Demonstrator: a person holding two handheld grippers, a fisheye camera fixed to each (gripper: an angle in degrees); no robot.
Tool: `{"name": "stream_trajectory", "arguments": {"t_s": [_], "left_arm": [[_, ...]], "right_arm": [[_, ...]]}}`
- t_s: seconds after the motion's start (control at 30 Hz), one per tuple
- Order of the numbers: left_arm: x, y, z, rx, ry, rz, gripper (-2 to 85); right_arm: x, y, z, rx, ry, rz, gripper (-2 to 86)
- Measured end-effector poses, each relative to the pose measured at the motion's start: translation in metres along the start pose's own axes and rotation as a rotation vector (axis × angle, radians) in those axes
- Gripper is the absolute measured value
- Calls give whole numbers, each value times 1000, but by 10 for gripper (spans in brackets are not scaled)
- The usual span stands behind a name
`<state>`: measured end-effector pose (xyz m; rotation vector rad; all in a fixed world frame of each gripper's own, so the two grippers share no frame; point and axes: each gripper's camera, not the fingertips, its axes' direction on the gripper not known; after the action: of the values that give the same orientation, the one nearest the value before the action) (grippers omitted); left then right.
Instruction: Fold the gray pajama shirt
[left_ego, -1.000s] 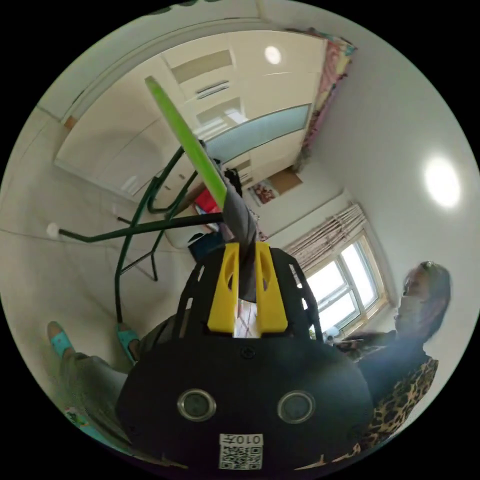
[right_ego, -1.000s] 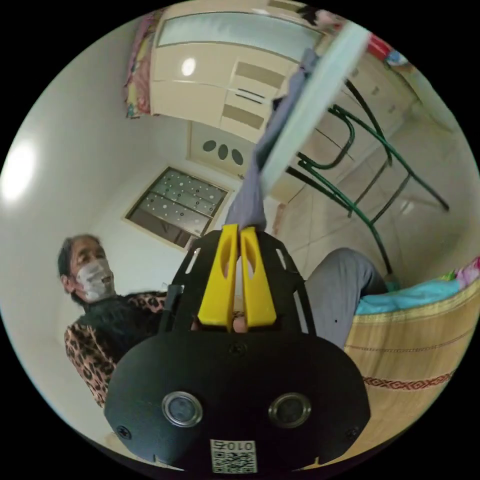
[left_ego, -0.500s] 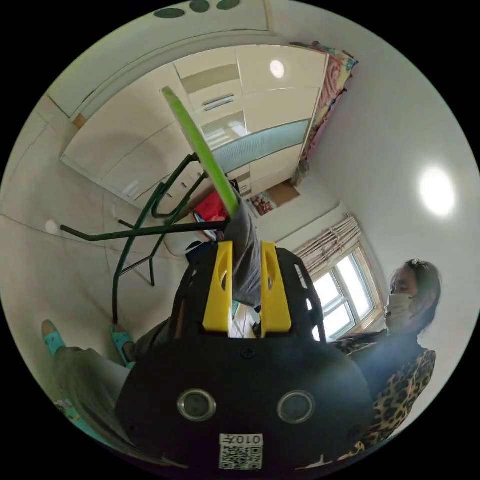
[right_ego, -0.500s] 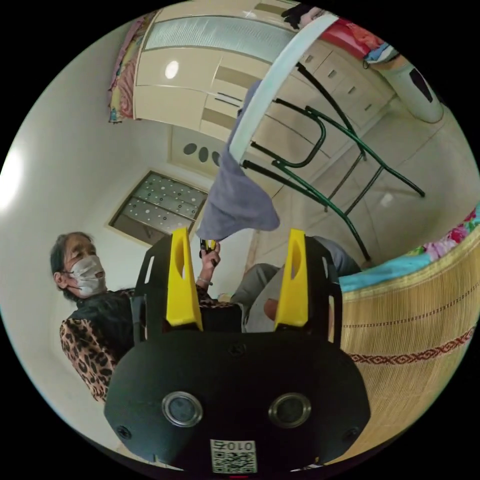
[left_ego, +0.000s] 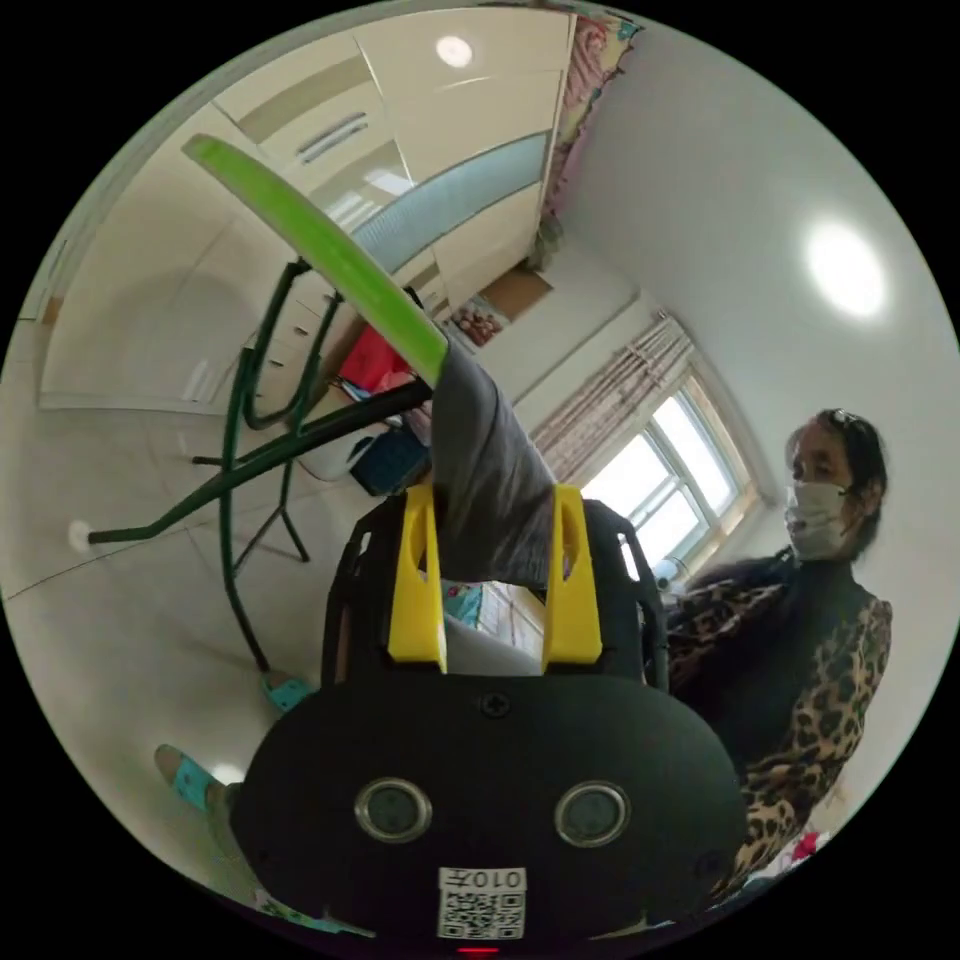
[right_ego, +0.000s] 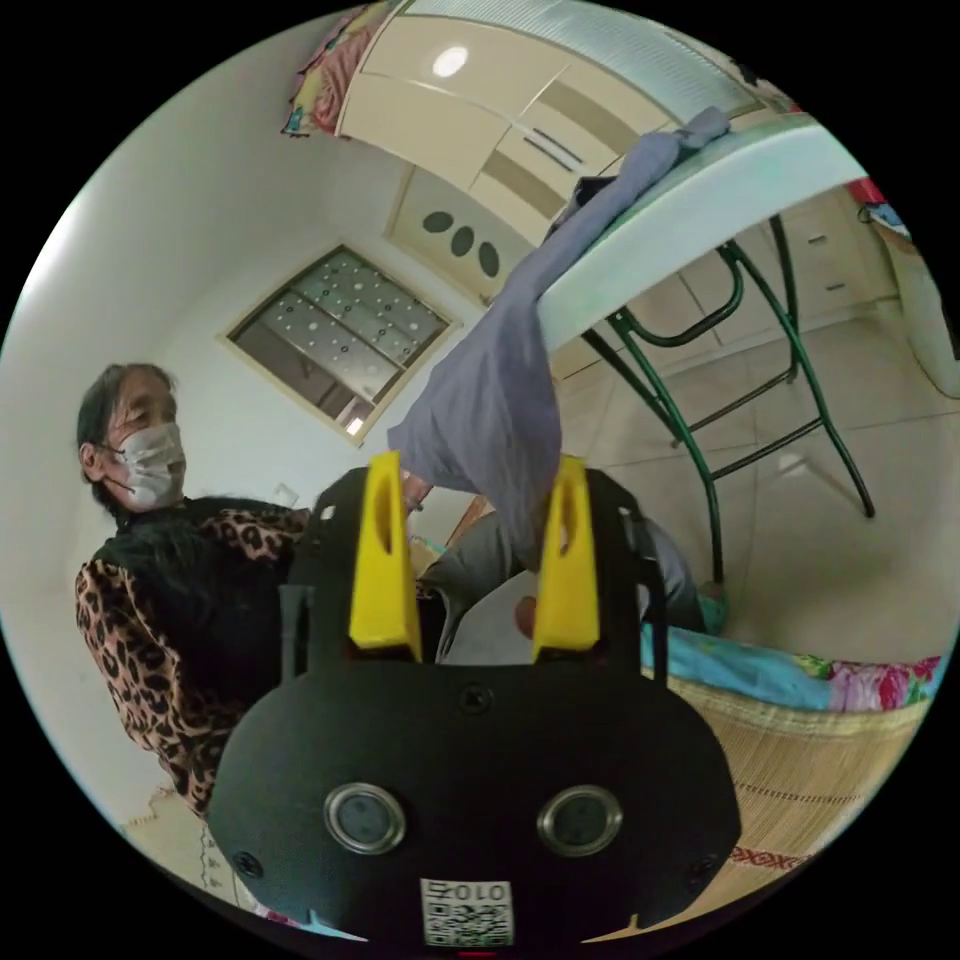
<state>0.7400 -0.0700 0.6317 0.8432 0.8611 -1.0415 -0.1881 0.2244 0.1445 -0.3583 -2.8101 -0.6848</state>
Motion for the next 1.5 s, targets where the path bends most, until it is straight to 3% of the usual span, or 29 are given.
{"name": "stream_trajectory", "arguments": {"t_s": [0.03, 0.07, 0.3, 0.43, 0.6, 0.77, 0.83, 0.9, 1.0, 1.07, 1.2, 1.33, 1.43, 1.5], "left_arm": [[2, -1, 4, -19, 30, 14, 106], [9, -2, 10, -65, 66, 39, 87], [90, -36, 9, -193, 85, 193, 36], [134, -85, 11, -280, 71, 286, 31], [165, -220, 20, -362, 93, 432, 32], [120, -408, 49, -332, 88, 420, 40], [77, -479, 66, -299, 61, 344, 41], [-18, -559, 101, -324, 26, 118, 44], [-152, -592, 133, -287, -11, -312, 47], [-195, -592, 145, -236, 4, -443, 47], [-225, -604, 162, -258, 6, -544, 52], [-218, -637, 165, -323, 45, -528, 56], [-206, -667, 171, -373, 92, -422, 61], [-231, -668, 173, -382, 3, -607, 66]], "right_arm": [[-6, 0, 7, -22, -37, -22, 70], [-16, 0, 12, -42, -64, -44, 52], [-81, -12, -10, 32, -184, -174, 34], [-118, -57, -18, -23, -169, -258, 31], [-124, -152, -37, -47, -182, -328, 30], [-49, -325, -87, 94, -184, -281, 31], [2, -381, -101, 179, -222, -163, 30], [61, -428, -108, 255, -229, -35, 30], [164, -478, -107, 337, -170, 276, 30], [212, -492, -100, 351, -117, 471, 30], [235, -506, -92, 245, -12, 578, 32], [242, -513, -115, 384, -162, 573, 38], [254, -519, -122, 408, -138, 635, 59], [269, -511, -121, 429, -109, 767, 83]]}}
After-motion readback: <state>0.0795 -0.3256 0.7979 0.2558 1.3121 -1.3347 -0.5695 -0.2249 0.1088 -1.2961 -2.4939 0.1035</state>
